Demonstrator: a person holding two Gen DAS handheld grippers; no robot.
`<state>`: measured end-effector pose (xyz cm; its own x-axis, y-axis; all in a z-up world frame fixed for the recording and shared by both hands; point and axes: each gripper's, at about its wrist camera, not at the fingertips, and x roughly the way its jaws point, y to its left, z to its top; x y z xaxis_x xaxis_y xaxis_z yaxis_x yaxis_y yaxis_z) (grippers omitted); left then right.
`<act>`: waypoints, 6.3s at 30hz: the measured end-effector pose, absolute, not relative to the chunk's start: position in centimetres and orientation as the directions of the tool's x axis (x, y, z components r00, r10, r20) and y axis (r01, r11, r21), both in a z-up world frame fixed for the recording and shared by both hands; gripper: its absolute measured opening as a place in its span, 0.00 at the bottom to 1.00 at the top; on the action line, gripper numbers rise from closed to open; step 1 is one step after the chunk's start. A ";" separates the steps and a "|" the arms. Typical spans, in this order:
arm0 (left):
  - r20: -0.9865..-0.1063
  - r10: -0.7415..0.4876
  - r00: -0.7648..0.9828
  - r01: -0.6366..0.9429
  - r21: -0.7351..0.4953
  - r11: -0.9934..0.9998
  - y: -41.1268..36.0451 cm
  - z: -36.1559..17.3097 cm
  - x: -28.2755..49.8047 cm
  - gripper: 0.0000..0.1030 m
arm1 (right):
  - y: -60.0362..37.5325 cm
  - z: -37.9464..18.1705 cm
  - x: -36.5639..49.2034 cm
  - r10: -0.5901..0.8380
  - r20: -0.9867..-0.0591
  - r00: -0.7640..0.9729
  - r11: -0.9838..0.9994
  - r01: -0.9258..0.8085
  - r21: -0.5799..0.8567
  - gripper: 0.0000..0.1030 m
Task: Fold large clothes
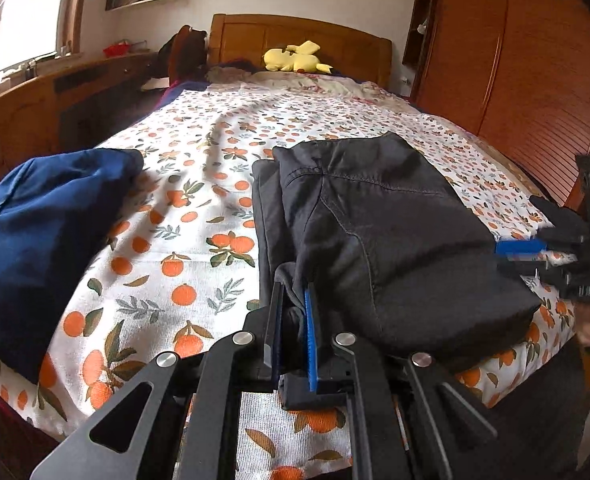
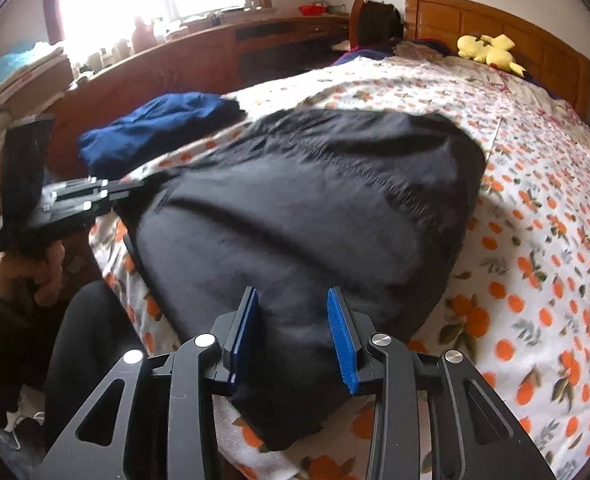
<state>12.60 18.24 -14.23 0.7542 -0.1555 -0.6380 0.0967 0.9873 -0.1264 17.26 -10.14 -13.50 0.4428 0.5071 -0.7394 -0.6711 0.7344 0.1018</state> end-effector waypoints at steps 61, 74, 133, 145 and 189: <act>-0.704 -0.205 0.680 0.069 -0.217 0.974 17.5 -17.4 9.8 0.41 | -10.5 -18.9 39.8 0.385 -0.832 0.400 0.863 -0.475 0.171 0.76; -0.686 -0.217 0.694 0.108 -0.199 0.974 16.6 -16.2 9.8 0.09 | -10.8 -18.6 39.6 0.402 -0.824 0.400 0.862 -0.470 0.192 0.64; -0.458 0.401 0.794 -0.467 -0.035 0.884 50.9 -2.0 3.4 0.05 | 29.3 0.3 31.3 0.678 -0.547 0.491 0.575 -0.818 -0.022 0.10; -0.553 0.437 0.709 -0.534 -0.017 0.845 52.0 -5.7 1.1 0.09 | 29.3 -7.6 33.6 0.570 -0.698 0.435 0.616 -0.788 0.012 0.36; -0.460 0.346 0.818 -0.377 0.025 0.926 35.0 -0.1 5.8 0.98 | 9.5 -2.6 16.8 0.712 -0.528 0.463 0.561 -0.827 0.032 0.33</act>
<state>5.81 35.02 -0.08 0.8177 0.3459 -0.4601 -0.3775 0.9257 0.0249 16.78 9.49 -2.63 0.4626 0.7119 -0.5284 -0.8270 0.5613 0.0324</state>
